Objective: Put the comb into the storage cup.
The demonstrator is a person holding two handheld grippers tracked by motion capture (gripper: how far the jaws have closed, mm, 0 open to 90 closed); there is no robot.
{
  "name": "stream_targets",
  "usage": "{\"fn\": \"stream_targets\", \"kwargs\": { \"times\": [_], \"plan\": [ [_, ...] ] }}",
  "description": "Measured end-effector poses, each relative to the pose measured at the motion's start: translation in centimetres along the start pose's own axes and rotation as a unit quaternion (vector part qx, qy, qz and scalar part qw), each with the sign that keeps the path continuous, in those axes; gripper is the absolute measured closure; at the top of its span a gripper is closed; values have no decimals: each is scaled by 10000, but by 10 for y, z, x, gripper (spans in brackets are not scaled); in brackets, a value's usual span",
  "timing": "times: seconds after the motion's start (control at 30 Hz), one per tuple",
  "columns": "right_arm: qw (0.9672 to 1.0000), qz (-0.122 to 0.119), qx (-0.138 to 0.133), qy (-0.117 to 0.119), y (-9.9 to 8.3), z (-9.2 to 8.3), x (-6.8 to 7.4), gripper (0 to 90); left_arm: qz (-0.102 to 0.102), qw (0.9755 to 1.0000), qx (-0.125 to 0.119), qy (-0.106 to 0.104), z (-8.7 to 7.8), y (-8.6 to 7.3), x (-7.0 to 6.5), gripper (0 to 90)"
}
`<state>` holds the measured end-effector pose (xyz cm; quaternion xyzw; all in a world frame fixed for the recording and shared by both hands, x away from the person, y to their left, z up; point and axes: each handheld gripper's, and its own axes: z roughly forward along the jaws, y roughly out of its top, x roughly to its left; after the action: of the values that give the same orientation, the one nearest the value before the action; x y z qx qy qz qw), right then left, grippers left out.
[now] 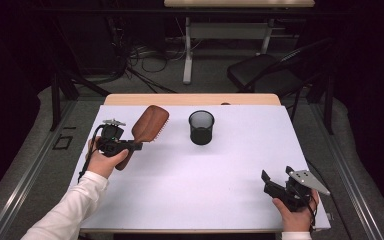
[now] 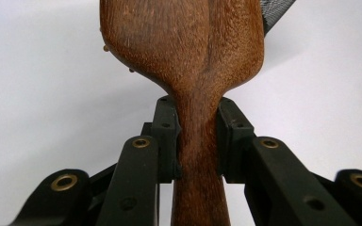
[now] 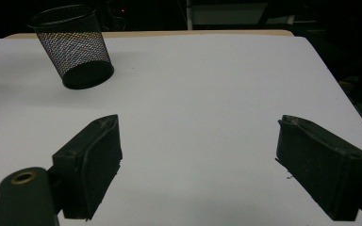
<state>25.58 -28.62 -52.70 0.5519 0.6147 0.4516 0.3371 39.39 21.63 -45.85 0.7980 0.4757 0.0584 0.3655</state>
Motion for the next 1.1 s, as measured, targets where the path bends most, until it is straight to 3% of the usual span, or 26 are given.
{"fn": "stream_targets", "kwargs": {
  "times": [0.57, 1.1],
  "plan": [
    [10000, -45, -11, 4, 0, 0, 0, 139, 313, 9992, -12, -241, 8, 25, -26, 727],
    [10000, -75, 10, 40, 1, 0, 0, 139, 604, 9967, -38, -534, 23, 42, -55, 727]
  ]
}}
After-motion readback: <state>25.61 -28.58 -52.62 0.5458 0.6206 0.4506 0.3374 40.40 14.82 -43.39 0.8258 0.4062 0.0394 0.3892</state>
